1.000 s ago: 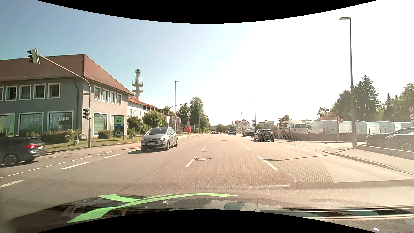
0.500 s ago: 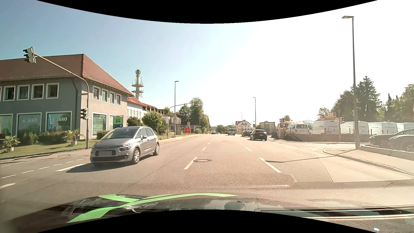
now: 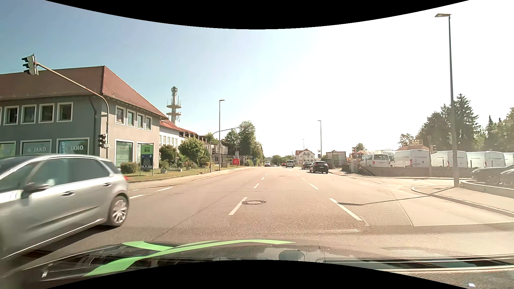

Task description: Follow the waypoints while adhering to traffic rules and regulations

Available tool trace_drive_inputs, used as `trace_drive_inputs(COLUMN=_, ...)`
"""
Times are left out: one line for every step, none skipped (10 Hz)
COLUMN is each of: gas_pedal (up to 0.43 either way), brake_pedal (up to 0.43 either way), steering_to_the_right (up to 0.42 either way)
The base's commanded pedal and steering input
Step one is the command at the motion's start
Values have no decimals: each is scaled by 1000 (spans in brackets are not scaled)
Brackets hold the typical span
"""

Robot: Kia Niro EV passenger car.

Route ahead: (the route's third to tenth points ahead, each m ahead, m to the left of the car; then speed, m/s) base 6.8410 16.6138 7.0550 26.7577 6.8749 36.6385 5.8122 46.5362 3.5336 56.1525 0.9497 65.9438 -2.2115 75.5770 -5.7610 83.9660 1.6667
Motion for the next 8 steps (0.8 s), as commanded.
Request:
trace_drive_inputs(gas_pedal=311, brake_pedal=0, steering_to_the_right=-212)
trace_drive_inputs(gas_pedal=311, brake_pedal=0, steering_to_the_right=-242)
trace_drive_inputs(gas_pedal=311, brake_pedal=0, steering_to_the_right=-282)
trace_drive_inputs(gas_pedal=311, brake_pedal=0, steering_to_the_right=-314)
trace_drive_inputs(gas_pedal=311, brake_pedal=0, steering_to_the_right=-360)
trace_drive_inputs(gas_pedal=311, brake_pedal=0, steering_to_the_right=-404)
trace_drive_inputs(gas_pedal=311, brake_pedal=0, steering_to_the_right=-450)
trace_drive_inputs(gas_pedal=311, brake_pedal=0, steering_to_the_right=-484)
